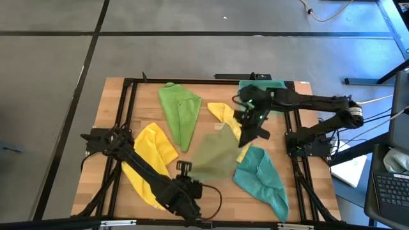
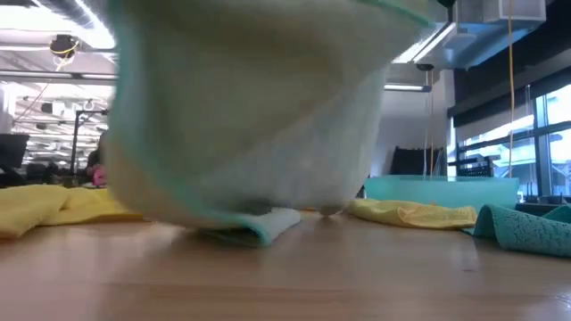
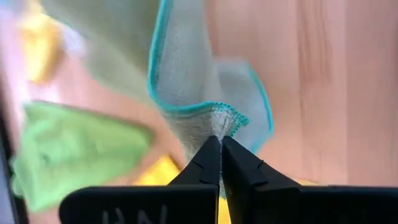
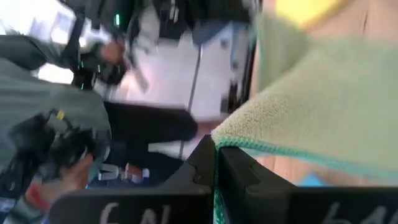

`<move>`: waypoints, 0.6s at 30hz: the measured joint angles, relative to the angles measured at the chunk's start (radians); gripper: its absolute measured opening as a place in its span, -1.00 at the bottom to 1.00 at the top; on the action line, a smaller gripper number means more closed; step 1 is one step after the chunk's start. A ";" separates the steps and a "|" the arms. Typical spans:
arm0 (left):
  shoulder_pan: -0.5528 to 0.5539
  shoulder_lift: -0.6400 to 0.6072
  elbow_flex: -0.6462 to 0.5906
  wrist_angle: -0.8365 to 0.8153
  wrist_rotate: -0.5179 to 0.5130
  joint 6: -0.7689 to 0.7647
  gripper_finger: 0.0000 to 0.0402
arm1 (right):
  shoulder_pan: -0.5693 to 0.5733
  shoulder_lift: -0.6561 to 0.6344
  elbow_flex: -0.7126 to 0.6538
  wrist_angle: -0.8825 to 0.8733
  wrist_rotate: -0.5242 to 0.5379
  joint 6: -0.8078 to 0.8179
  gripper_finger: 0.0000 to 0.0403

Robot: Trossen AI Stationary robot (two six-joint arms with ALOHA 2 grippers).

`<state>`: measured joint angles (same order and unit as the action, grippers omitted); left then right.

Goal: Fold microfiber towels
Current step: Fold the light green microfiber cloth

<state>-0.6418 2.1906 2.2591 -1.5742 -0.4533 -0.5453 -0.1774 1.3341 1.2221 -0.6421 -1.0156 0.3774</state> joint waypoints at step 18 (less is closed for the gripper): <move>0.197 -0.478 -0.213 0.004 -0.251 0.067 -1.00 | -0.140 -0.034 0.054 0.309 0.106 0.135 -0.96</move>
<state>-0.4448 1.7128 2.0463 -1.5706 -0.7040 -0.4785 -0.3169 1.3003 1.2765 -0.3333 -0.9098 0.5122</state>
